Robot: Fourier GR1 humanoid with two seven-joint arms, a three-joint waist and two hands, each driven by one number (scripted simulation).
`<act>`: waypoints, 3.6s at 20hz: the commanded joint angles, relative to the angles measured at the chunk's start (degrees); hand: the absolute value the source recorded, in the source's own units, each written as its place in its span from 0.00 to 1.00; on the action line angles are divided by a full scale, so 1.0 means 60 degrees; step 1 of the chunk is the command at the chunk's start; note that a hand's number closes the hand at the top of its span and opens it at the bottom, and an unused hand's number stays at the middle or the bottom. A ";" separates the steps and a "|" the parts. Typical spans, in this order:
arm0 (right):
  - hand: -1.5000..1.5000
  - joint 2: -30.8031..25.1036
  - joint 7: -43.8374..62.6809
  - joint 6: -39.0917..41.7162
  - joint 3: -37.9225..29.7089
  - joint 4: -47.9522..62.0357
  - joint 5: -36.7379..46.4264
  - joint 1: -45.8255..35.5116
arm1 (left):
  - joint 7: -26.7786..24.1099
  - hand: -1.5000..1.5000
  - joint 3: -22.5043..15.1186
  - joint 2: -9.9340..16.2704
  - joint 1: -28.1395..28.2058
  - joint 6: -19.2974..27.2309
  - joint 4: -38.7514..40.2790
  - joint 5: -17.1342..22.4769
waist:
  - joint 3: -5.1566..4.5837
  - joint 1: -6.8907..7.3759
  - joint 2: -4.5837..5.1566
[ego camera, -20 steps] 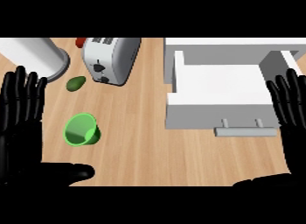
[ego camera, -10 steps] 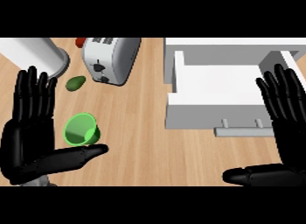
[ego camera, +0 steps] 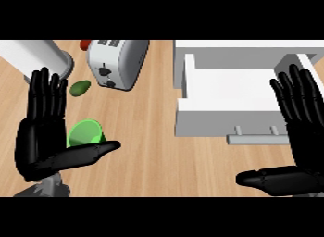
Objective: Pick up the cup, place it into the drawer and close the drawer
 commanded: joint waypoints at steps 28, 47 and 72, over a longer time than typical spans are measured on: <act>0.00 -0.0324 0.1247 0.0290 -0.0476 -0.1012 -0.0425 -0.0076 | -0.1721 0.00 0.1242 0.0416 0.1159 -0.0320 0.2718 0.0667 | 0.0000 -0.0003 -0.0004; 0.00 -0.0319 0.0379 0.0716 -0.0815 -0.0323 -0.0640 0.0148 | -0.5426 0.00 0.2391 0.0369 0.0550 -0.1487 0.7492 0.1375 | 0.0000 -0.0014 0.0004; 0.00 -0.0167 0.0419 0.0763 -0.0852 -0.0533 -0.0691 0.0301 | -0.6923 0.00 0.2777 0.1048 -0.0727 -0.2564 1.0341 0.2078 | 0.0002 -0.0001 -0.0003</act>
